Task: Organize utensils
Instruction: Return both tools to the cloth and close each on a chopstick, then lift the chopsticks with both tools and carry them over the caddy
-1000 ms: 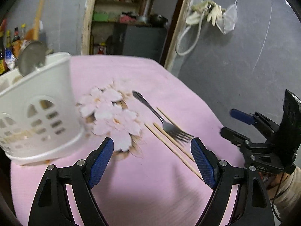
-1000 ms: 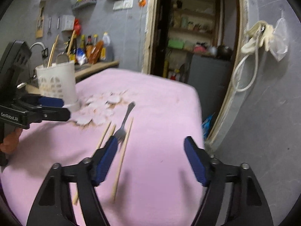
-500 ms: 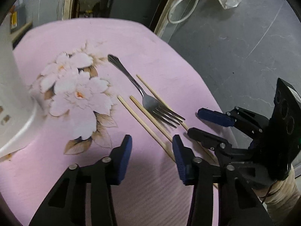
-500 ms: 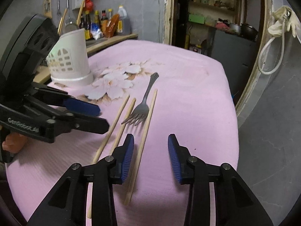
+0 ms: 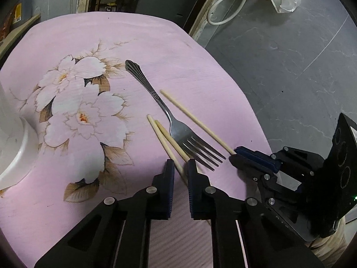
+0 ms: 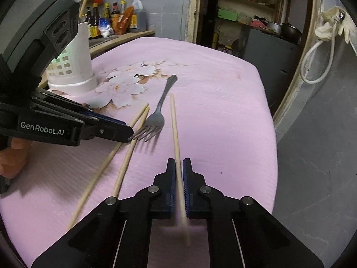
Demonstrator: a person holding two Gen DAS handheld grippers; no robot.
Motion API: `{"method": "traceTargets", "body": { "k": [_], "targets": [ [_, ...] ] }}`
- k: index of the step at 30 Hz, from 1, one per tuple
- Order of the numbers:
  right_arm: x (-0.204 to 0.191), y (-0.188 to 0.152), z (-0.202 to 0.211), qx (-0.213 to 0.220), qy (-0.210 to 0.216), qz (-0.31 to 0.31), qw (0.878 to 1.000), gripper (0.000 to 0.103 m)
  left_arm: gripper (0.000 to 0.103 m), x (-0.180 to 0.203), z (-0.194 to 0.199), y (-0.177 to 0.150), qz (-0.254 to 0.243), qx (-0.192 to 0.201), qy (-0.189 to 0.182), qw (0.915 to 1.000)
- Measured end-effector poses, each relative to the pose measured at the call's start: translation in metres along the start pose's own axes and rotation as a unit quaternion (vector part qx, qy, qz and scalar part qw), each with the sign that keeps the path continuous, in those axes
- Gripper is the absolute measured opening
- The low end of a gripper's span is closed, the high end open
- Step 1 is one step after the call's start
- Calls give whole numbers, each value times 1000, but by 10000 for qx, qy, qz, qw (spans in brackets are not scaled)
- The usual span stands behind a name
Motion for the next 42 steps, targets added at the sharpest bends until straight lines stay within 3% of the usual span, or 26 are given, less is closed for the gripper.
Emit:
{"method": "traceTargets", "body": {
  "k": [5,18,25,30,35,38,42],
  "targets": [
    [9,-1,4,-54,-213,-31,9998,4,6,-4,6,-4,-7,-106,-9,9999],
    [0,32,-25,-673,29,286,9973,9,8,-1,0,1,-171,-484,21,9987],
    [-8,39,-29,-873,-50,482,9950,3,4,4,1,-5,-155,-249,43,9996],
    [3,34,0,-172,247,-83,9995,3,2,-2,21,-18,-173,171,-55,9997],
    [-1,32,46,1027,447,-529,9923,3,2,-7,53,-25,-89,952,-62,9954],
    [-9,39,69,1722,501,-625,9818,3,2,-5,77,-30,-141,1515,93,9883],
    [-27,62,90,2584,578,-532,9629,3,2,-5,113,-34,-201,2355,370,9710]
  ]
}}
Point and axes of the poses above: each gripper's, at about its wrist camera, not at the fingertips, and z roughly against the way its jaws point, x to its right, y to its top, the point moved 6 cm from there along -z, roughly the way its jaws point, and after that the axes turned 7 degrees about -x, right-handed, at the moved point
